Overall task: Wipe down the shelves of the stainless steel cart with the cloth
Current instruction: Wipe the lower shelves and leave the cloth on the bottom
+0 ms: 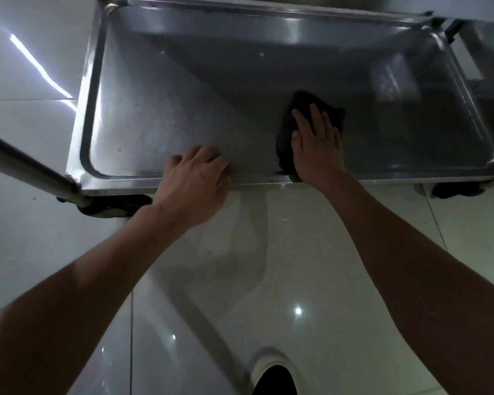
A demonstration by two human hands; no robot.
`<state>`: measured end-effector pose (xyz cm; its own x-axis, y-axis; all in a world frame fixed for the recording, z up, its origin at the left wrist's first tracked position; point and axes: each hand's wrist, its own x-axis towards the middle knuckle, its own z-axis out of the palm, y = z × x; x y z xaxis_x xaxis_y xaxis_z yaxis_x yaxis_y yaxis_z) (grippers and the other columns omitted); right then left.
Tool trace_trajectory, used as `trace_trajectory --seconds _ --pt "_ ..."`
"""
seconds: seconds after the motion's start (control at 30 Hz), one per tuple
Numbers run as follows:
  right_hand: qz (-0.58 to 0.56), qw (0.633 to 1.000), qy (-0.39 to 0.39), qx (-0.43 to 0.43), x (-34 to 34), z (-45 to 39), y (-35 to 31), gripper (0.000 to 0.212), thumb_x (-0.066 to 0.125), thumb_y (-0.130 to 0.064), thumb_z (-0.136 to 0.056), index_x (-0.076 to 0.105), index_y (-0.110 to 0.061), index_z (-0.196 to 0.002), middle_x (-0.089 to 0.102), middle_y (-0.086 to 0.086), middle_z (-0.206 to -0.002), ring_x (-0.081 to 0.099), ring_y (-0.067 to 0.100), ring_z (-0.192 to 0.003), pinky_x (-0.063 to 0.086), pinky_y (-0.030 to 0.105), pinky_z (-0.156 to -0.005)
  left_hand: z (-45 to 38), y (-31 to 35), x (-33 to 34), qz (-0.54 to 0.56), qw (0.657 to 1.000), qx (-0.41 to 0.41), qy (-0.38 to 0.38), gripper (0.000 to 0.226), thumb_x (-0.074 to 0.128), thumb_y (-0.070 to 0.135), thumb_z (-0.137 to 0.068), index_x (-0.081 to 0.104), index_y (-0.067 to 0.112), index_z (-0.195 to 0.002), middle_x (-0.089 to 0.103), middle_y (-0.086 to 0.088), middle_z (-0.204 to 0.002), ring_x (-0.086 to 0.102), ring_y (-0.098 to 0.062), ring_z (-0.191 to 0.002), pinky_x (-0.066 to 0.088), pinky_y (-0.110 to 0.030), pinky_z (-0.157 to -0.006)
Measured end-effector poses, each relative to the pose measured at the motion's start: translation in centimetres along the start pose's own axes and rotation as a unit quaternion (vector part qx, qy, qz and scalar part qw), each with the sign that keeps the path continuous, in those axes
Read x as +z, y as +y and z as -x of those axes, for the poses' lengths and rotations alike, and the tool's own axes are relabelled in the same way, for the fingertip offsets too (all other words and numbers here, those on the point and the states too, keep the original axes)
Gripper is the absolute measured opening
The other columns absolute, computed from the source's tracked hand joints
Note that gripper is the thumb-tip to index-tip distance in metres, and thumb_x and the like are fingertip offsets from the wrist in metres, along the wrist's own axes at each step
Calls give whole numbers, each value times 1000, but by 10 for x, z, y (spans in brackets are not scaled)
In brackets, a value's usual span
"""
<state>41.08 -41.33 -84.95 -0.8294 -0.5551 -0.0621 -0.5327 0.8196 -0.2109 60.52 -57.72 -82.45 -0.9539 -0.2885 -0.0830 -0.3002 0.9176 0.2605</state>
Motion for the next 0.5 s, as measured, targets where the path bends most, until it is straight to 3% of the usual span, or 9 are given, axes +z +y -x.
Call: trace_trajectory --seconds 0.13,0.27,0.5 --pt "-8 999 3 -32 10 -11 -35 52 26 -35 -107 20 -31 -159 5 4 -168 3 28 -155 5 48 -124 12 -41 -15 -9 997 -76 4 43 48 39 -99 50 25 -140 44 -6 -149 35 -29 -140 34 -55 -107" --pt "-19 997 -20 -69 22 -24 -85 52 23 -37 -107 18 -34 -158 2 2 -169 0 27 -155 2 48 -124 30 -73 -28 -33 990 -140 3 43 51 39 -96 54 23 -136 48 -7 -144 38 -31 -136 37 -60 -105" --pt "-43 982 -56 -178 42 -41 -194 51 20 -38 -107 18 -35 -158 0 0 -169 -3 24 -155 -1 48 -124 53 -97 -31 -34 986 -162 26 33 47 38 -96 64 22 -120 57 -7 -125 52 -31 -116 44 -46 -90"
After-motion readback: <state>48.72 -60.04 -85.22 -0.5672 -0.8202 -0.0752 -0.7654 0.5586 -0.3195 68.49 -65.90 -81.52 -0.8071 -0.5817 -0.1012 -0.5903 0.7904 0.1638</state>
